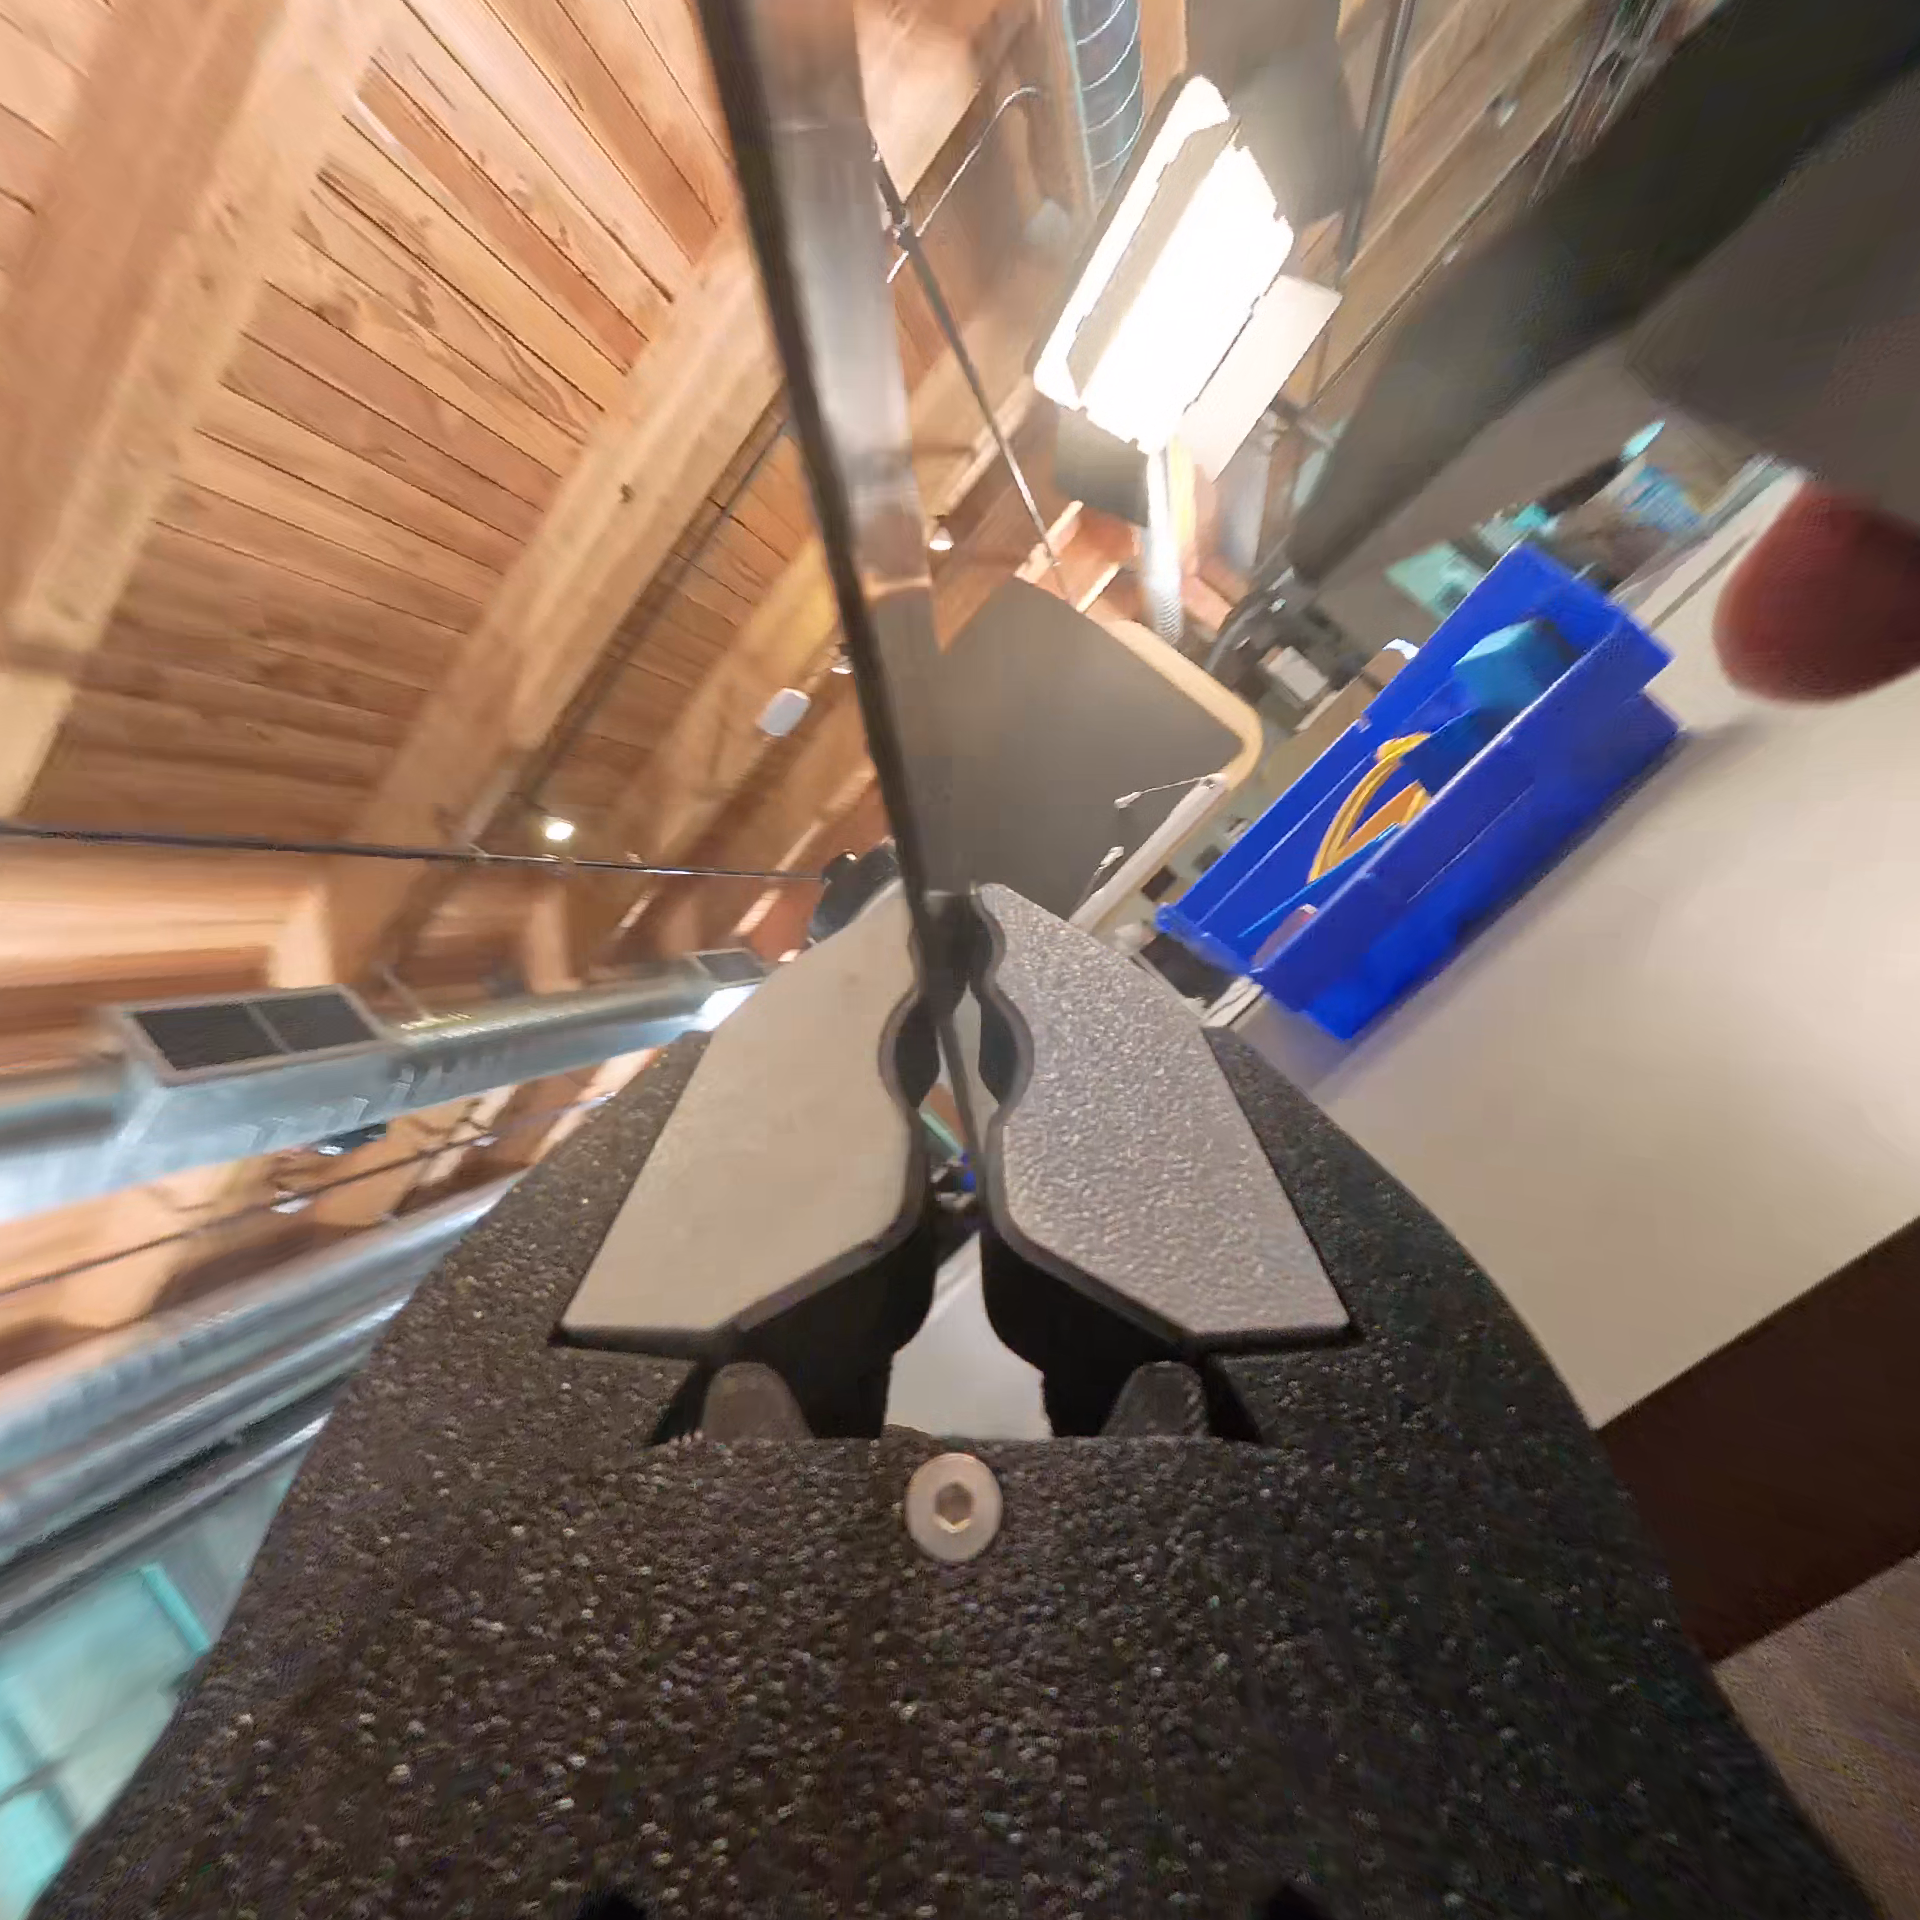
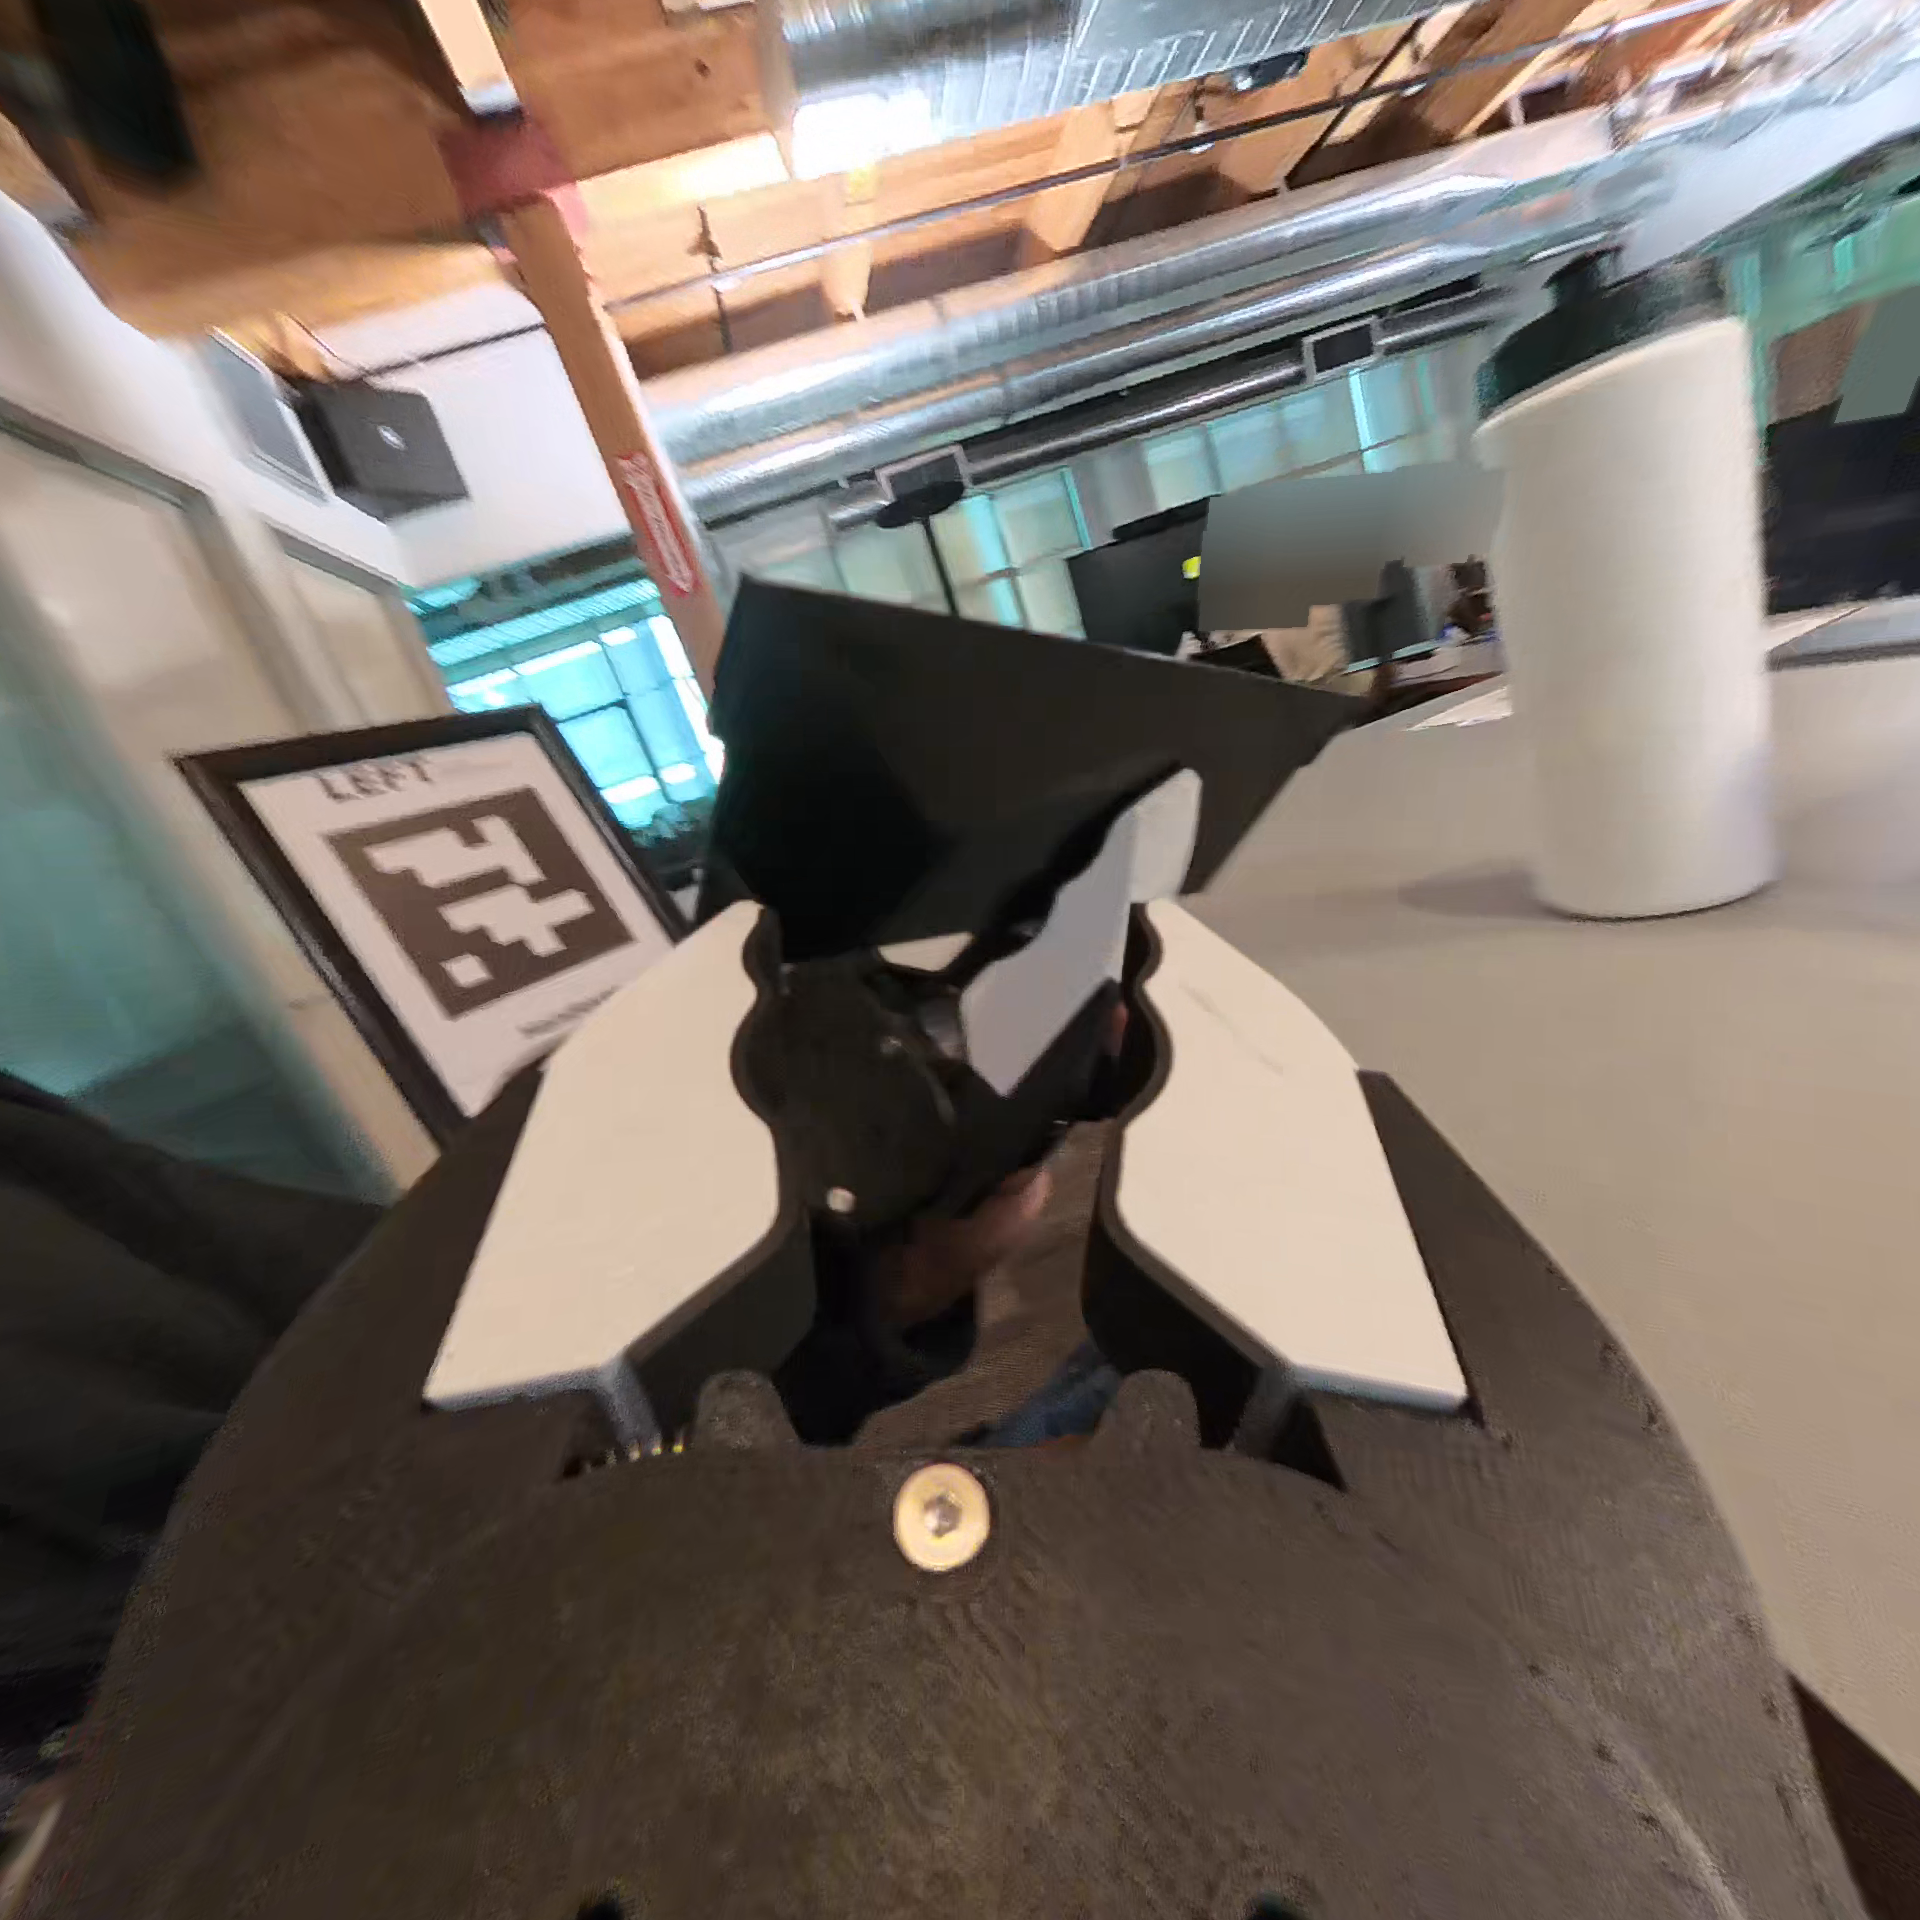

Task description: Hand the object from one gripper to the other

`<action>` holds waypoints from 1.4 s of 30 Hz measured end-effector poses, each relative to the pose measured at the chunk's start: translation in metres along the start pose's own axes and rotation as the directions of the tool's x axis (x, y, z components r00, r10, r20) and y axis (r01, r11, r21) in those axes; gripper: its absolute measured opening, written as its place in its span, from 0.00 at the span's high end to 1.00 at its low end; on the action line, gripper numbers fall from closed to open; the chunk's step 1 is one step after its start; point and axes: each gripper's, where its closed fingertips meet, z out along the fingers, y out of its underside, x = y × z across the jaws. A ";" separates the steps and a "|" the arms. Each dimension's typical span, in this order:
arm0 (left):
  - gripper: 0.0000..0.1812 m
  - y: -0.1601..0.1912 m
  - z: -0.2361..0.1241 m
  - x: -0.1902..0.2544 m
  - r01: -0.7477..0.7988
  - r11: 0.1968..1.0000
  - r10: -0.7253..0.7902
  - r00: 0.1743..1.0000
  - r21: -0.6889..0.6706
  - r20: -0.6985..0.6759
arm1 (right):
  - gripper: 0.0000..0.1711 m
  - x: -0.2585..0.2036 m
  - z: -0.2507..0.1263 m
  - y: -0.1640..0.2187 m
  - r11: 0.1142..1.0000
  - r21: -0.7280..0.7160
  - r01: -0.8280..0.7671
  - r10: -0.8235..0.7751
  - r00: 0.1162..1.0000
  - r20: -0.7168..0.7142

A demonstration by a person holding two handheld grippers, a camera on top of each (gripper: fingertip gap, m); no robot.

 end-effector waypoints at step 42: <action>0.65 -0.047 -0.027 0.010 0.850 0.207 -0.580 -0.292 -0.484 -0.761 | 0.99 0.017 -0.085 -0.044 0.929 0.104 0.356 -0.366 0.925 0.103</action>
